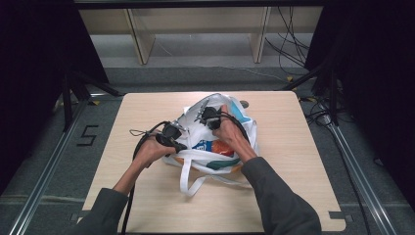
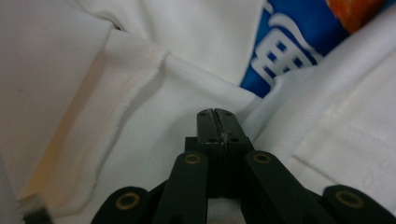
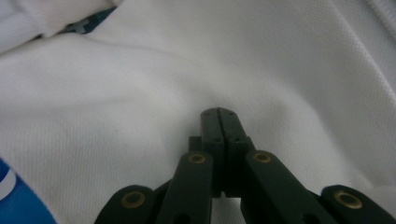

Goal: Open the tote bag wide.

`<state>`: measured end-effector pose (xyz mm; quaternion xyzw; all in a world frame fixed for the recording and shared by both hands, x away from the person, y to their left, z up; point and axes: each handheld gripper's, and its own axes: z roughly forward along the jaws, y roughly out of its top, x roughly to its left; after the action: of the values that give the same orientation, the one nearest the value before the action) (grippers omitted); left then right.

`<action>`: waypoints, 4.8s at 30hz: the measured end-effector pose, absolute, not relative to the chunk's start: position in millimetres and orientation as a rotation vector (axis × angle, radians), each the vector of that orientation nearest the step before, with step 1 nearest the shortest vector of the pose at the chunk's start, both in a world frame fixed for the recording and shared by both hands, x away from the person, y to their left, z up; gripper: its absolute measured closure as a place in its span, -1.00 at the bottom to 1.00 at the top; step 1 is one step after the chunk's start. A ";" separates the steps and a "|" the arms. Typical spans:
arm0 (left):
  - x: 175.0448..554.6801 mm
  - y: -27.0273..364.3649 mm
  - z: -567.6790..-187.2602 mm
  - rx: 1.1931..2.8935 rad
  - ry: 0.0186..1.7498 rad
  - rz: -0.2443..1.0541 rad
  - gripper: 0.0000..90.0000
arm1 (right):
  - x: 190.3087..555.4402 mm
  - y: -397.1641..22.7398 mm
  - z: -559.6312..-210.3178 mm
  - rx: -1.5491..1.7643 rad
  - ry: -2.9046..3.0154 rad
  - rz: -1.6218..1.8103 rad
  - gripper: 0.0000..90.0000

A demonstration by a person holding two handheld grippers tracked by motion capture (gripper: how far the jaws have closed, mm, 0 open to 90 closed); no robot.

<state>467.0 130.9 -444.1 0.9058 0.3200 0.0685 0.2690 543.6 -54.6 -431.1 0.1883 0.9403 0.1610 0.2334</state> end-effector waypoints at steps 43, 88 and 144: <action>528.1 109.5 -442.0 2.405 1.038 0.376 0.96 | 440.8 -168.7 -443.4 0.684 2.790 0.815 1.00; 522.9 129.7 -422.1 2.170 1.056 0.352 0.87 | 430.7 -165.3 -421.1 0.640 2.707 0.889 0.99; 379.7 167.4 -411.0 1.941 0.783 0.205 -0.05 | 392.5 -222.9 -401.3 0.821 2.335 1.205 -0.03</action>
<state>379.7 167.4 -411.0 0.8014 0.3232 0.0846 0.4961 392.5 -222.9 -401.3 0.2925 0.8323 0.4294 0.1932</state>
